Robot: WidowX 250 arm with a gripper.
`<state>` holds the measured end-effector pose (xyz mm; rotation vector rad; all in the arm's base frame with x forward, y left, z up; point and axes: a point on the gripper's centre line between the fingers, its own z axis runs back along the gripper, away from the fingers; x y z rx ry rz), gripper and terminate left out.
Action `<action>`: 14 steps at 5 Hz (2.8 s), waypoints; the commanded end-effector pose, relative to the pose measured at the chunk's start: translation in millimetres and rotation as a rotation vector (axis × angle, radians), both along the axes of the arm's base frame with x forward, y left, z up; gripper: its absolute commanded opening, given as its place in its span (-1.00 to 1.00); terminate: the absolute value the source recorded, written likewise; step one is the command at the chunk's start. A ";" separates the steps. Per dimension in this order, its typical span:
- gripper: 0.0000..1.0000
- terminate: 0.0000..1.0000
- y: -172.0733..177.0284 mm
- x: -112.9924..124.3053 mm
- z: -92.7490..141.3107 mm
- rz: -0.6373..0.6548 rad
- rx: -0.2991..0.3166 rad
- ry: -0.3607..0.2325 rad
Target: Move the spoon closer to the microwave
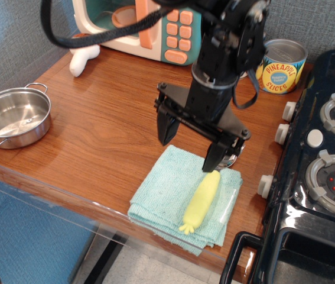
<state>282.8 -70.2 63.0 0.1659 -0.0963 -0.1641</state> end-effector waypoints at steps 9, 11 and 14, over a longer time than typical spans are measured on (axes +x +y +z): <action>-1.00 -1.00 49.0 16.5 35.6 0.145 -0.062 -0.168; -1.00 -1.00 119.4 55.7 -0.1 0.190 0.056 -0.056; -1.00 -1.00 148.6 81.5 -33.9 0.101 0.092 0.004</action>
